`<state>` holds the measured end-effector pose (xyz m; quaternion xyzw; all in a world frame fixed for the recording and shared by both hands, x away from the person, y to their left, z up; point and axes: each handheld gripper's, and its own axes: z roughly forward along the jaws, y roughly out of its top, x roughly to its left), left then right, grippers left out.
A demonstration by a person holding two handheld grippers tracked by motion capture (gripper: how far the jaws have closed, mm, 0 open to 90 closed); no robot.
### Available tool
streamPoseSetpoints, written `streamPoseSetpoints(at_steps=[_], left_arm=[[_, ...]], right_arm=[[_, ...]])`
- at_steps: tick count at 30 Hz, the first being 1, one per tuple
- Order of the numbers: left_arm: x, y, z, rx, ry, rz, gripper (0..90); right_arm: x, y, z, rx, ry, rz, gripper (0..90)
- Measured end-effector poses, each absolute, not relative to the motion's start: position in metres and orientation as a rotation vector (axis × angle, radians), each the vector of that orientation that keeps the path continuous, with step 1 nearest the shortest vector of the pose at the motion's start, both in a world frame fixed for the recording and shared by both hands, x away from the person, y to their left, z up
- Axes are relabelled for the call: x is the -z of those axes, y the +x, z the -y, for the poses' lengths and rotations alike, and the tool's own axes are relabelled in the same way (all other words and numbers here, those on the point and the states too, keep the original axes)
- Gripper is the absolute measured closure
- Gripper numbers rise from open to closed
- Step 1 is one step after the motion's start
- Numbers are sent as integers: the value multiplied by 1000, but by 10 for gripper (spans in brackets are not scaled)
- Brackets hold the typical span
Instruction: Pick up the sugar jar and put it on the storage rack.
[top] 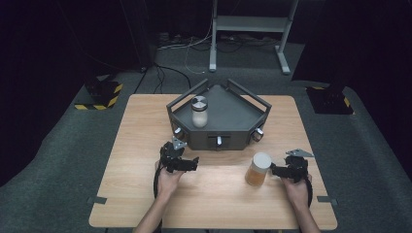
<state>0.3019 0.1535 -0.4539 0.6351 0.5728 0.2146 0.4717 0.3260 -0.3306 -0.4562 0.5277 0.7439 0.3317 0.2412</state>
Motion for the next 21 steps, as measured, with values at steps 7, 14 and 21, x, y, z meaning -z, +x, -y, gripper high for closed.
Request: streamPoseSetpoints(at_steps=[7,14,21], left_arm=[[470,302,-145,-535,1575,-1424,43],[479,302,-143,-542,1579,-1440,43],[487,301,-138,-550,1576,-1447,43]], right_arm=[[456,326,331,-907,1443,-2034,90],[456,326,331,-907,1442,-2035,90],[456,326,331,-907,1441,-2035,90]])
